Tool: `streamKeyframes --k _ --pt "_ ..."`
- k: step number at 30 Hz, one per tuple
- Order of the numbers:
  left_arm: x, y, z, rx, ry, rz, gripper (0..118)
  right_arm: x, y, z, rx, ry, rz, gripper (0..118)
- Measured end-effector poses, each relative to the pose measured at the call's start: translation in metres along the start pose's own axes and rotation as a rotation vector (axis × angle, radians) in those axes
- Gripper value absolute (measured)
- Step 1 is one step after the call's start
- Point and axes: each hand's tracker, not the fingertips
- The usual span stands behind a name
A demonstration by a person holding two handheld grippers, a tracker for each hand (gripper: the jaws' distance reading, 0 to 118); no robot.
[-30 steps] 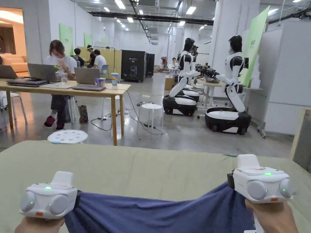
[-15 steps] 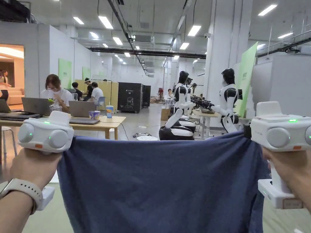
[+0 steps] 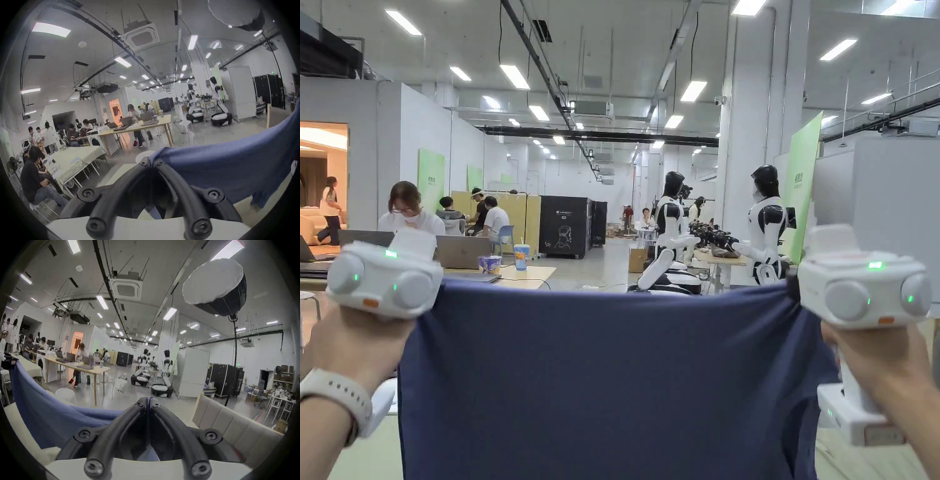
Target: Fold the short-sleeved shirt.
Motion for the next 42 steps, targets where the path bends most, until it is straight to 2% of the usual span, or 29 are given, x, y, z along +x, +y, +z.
streamKeyframes --k 3,7,11,15,17,18,19,23,24,27,30,32,33,34,35,36,37,38,40,42 --pt "0.008 -0.048 -0.006 -0.046 0.013 0.002 0 -0.008 -0.042 0.0 -0.047 -0.003 0.033 3" --pt "0.008 -0.081 -0.001 -0.093 -0.003 -0.027 0 -0.004 -0.063 0.014 -0.077 0.023 -0.008 3" --pt "0.003 -0.105 0.051 -0.111 -0.04 0.011 0 -0.003 -0.075 0.06 -0.103 0.023 -0.005 3" --pt "-0.001 -0.144 0.106 -0.143 -0.091 0.04 0 0.0 -0.115 0.101 -0.148 0.025 0.005 3" --pt "0.0 -0.172 0.134 -0.167 -0.106 0.039 0 0.002 -0.142 0.126 -0.212 0.03 0.0 3" --pt "0.0 -0.192 0.151 -0.182 -0.127 0.033 0 0.0 -0.162 0.145 -0.249 0.042 -0.031 3" --pt "0.001 -0.211 0.165 -0.198 -0.14 0.032 0 0.0 -0.176 0.156 -0.281 0.053 -0.005 3" --pt "0.006 -0.3 0.216 -0.337 -0.202 0.027 0 -0.005 -0.264 0.213 -0.405 0.082 0.003 3" --pt "0.006 -0.328 0.223 -0.384 -0.214 0.038 0 -0.007 -0.293 0.224 -0.496 0.115 0.038 3" --pt "0.014 -0.389 0.242 -0.529 -0.266 0.034 0 -0.012 -0.354 0.249 -0.632 0.141 0.065 3" --pt "0.015 -0.43 0.249 -0.591 -0.251 0.033 0 -0.011 -0.388 0.272 -0.732 0.145 0.029 3" --pt "0.014 -0.437 0.255 -0.596 -0.258 0.073 3 -0.012 -0.39 0.28 -0.72 0.154 0.016 4" --pt "0.013 -0.435 0.258 -0.588 -0.26 0.083 13 -0.014 -0.39 0.281 -0.715 0.166 0.006 12" --pt "0.014 -0.431 0.262 -0.571 -0.274 0.091 35 -0.016 -0.388 0.282 -0.707 0.169 0.002 32" --pt "0.015 -0.423 0.27 -0.524 -0.298 0.075 76 -0.022 -0.382 0.287 -0.682 0.158 0.008 73" --pt "0.018 -0.414 0.279 -0.48 -0.304 0.074 97 -0.028 -0.374 0.294 -0.646 0.156 0.009 98" --pt "0.022 -0.405 0.287 -0.445 -0.308 0.074 106 -0.035 -0.367 0.3 -0.612 0.168 -0.011 113" --pt "0.028 -0.395 0.296 -0.401 -0.307 0.068 105 -0.042 -0.356 0.311 -0.573 0.199 -0.042 117" --pt "0.045 -0.38 0.316 -0.342 -0.312 0.047 105 -0.061 -0.343 0.327 -0.515 0.24 -0.086 115" --pt "0.058 -0.373 0.328 -0.284 -0.307 0.052 95 -0.077 -0.338 0.337 -0.505 0.239 -0.093 111"
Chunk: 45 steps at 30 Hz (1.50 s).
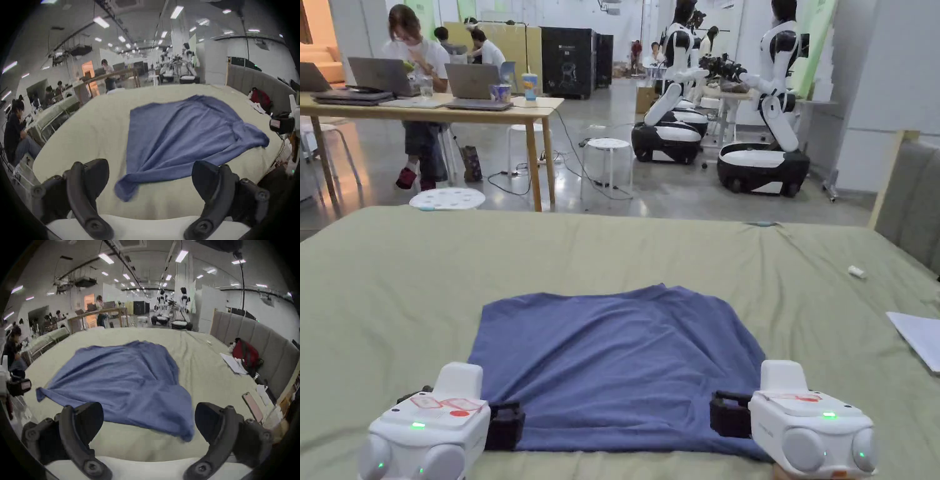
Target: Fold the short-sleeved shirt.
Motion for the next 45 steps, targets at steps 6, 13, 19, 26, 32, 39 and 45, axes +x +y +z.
streamKeyframes --k 6,13,19,26,32,39,45 --pt "0.025 -0.018 0.002 0.022 0.016 -0.014 0 -0.035 -0.009 0.006 0.087 -0.019 0.051 10" --pt "-0.029 -0.064 0.016 -0.148 0.021 0.006 0 -0.02 -0.02 -0.007 0.05 0.008 0.079 0" --pt "-0.075 -0.086 0.003 -0.173 0.009 0.101 76 -0.008 -0.025 -0.023 -0.011 -0.013 0.092 0" --pt "-0.091 -0.071 -0.051 -0.196 -0.032 0.103 103 0.009 -0.016 -0.037 -0.042 -0.069 0.079 0" --pt "-0.094 -0.072 -0.095 -0.277 -0.076 0.096 1 0.03 -0.016 -0.046 -0.07 -0.116 0.062 0" --pt "-0.088 -0.061 -0.068 -0.222 -0.055 0.078 1 0.063 -0.024 -0.042 -0.106 -0.144 0.084 0" --pt "-0.084 -0.055 -0.064 -0.208 -0.058 0.083 1 0.081 -0.053 -0.039 -0.073 -0.146 0.032 118"
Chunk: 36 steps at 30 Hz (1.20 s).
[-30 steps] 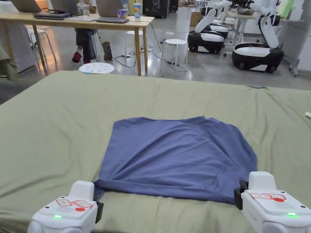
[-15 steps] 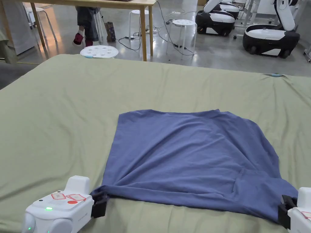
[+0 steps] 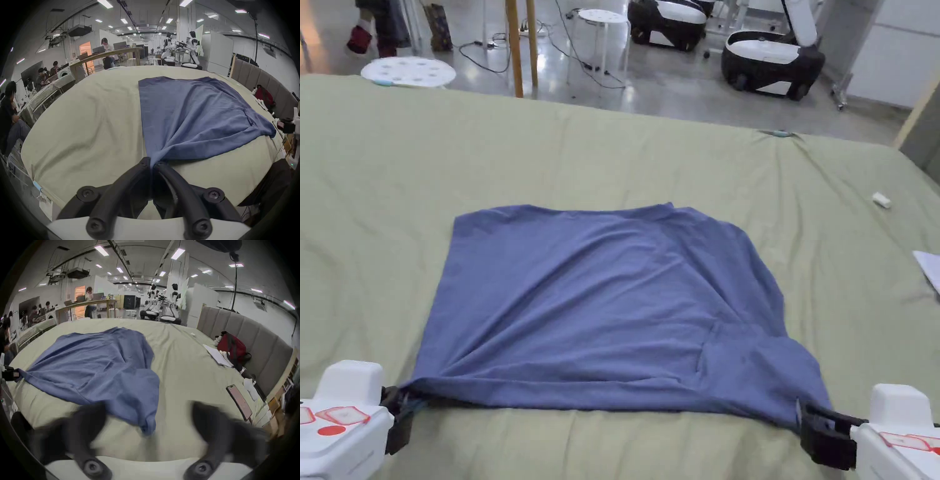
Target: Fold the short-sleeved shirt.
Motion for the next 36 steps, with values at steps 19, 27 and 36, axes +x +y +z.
streamKeyframes --k 19,27,36 --pt "0.024 0.022 0.006 -0.012 0.123 -0.098 0 0.005 0.023 -0.016 -0.071 0.023 -0.07 5" --pt "0.029 0.115 -0.026 0.042 0.19 -0.188 0 -0.003 0.113 -0.031 0.01 -0.055 0.043 5" --pt "0.035 0.163 -0.139 -0.162 0.215 -0.232 0 -0.021 0.158 -0.152 -0.146 -0.07 0.074 5"
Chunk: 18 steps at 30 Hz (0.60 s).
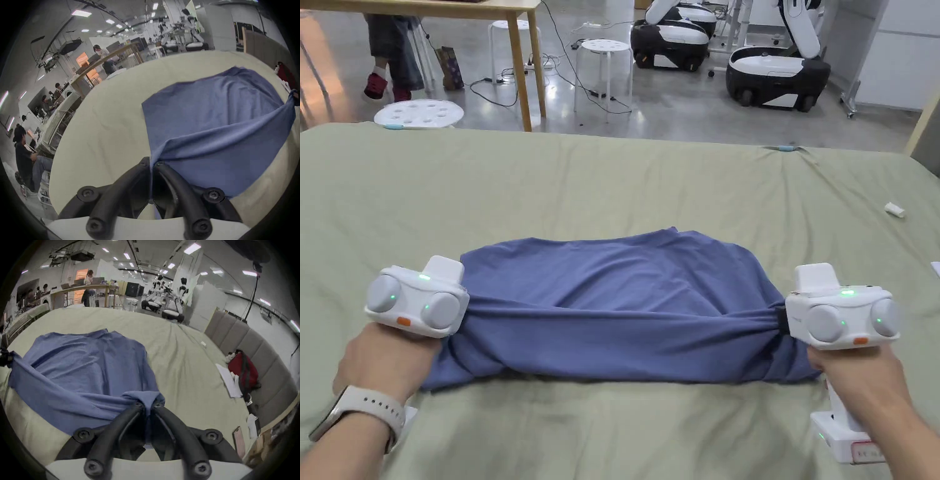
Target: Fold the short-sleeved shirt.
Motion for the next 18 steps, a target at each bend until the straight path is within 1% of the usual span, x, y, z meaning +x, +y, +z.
streamKeyframes --k 2,5,6,7,8,9,10,11,12,13,14,16,17,18 --pt "0.002 -0.002 -0.014 -0.049 -0.004 -0.005 0 0.0 0.001 -0.017 -0.034 0.001 -0.019 5" --pt "0.001 -0.01 -0.02 -0.043 -0.013 0.019 1 0.002 -0.005 -0.029 -0.037 0.004 0.003 5" --pt "0.001 -0.013 -0.018 -0.037 -0.019 0.038 2 0.003 -0.007 -0.029 -0.023 0.011 0.005 11" --pt "0.001 -0.016 -0.014 -0.015 -0.023 0.059 11 0.0 -0.012 -0.012 0.006 0.025 -0.004 30" --pt "0.0 -0.019 -0.007 0.013 -0.026 0.073 39 0.001 -0.014 -0.006 0.032 0.041 -0.007 75" --pt "-0.001 -0.023 0.006 0.047 -0.02 0.091 70 0.003 -0.015 0.002 0.041 0.036 -0.018 94" --pt "-0.001 -0.027 0.018 0.091 -0.01 0.126 79 0.002 -0.017 0.01 0.043 0.046 -0.029 94" --pt "0.0 -0.031 0.03 0.135 0.0 0.156 87 -0.001 -0.02 0.019 0.077 0.072 -0.032 96" --pt "0.002 -0.036 0.043 0.177 0.003 0.168 101 -0.004 -0.025 0.036 0.148 0.06 -0.038 97" --pt "0.004 -0.042 0.056 0.222 -0.003 0.171 111 -0.009 -0.03 0.053 0.198 0.025 -0.046 97" --pt "0.008 -0.048 0.07 0.256 -0.018 0.178 111 -0.013 -0.037 0.068 0.239 0.02 -0.053 98" --pt "0.015 -0.065 0.09 0.314 -0.042 0.219 111 -0.029 -0.052 0.101 0.271 0.088 -0.081 107" --pt "0.018 -0.075 0.096 0.32 -0.062 0.233 111 -0.035 -0.06 0.111 0.273 0.118 -0.076 109" --pt "0.022 -0.084 0.102 0.318 -0.066 0.242 111 -0.041 -0.068 0.119 0.266 0.111 -0.071 107"
